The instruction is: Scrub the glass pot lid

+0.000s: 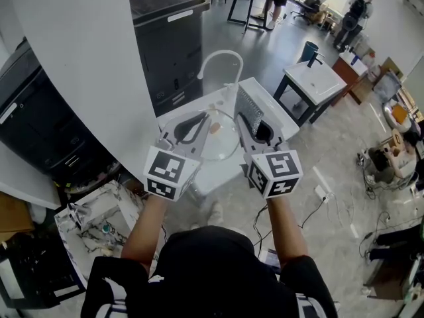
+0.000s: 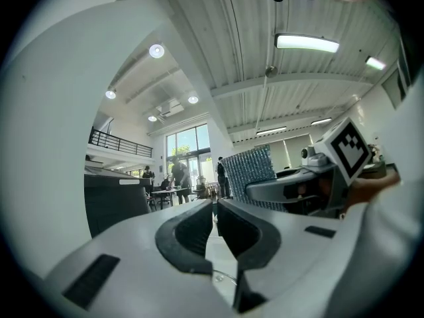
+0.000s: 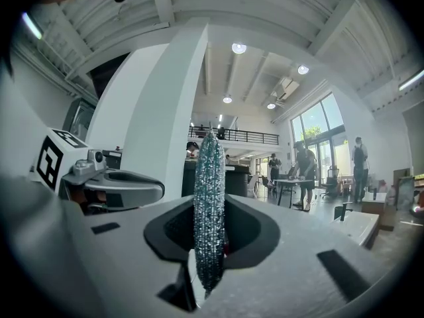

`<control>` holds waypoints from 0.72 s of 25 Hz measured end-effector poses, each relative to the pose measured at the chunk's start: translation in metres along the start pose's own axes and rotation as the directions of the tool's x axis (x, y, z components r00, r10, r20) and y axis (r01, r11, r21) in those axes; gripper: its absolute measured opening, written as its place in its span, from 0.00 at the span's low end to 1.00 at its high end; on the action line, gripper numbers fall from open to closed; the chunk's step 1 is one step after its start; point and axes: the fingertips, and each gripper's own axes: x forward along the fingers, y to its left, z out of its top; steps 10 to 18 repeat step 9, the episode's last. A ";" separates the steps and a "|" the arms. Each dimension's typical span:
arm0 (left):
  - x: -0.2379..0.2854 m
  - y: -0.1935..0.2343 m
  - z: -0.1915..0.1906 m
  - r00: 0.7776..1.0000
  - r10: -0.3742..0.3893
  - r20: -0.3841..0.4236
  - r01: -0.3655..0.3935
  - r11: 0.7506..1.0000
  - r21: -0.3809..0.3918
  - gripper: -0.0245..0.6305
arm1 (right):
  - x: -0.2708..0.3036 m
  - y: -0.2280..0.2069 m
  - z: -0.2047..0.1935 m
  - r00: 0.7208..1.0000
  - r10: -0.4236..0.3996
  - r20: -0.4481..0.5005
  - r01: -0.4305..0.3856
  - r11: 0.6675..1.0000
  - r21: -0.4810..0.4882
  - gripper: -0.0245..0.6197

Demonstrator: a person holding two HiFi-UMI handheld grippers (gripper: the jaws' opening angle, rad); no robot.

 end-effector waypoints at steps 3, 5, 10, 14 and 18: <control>-0.002 -0.004 -0.001 1.000 -0.010 0.000 0.010 1.000 -0.017 0.07 | -0.003 0.001 -0.002 1.000 0.002 -0.001 -0.002 1.000 0.002 0.14; -0.004 -0.005 -0.001 1.000 -0.009 0.000 0.009 1.000 -0.019 0.07 | -0.004 0.003 -0.003 1.000 0.004 -0.002 -0.004 1.000 0.002 0.14; -0.008 -0.006 0.004 1.000 -0.002 0.014 0.002 1.000 -0.015 0.07 | -0.008 0.006 -0.003 1.000 0.006 -0.001 -0.006 1.000 0.002 0.14; -0.008 -0.006 0.004 1.000 -0.002 0.014 0.002 1.000 -0.015 0.07 | -0.008 0.006 -0.003 1.000 0.006 -0.001 -0.006 1.000 0.002 0.14; -0.008 -0.006 0.004 1.000 -0.002 0.014 0.002 1.000 -0.015 0.07 | -0.008 0.006 -0.003 1.000 0.006 -0.001 -0.006 1.000 0.002 0.14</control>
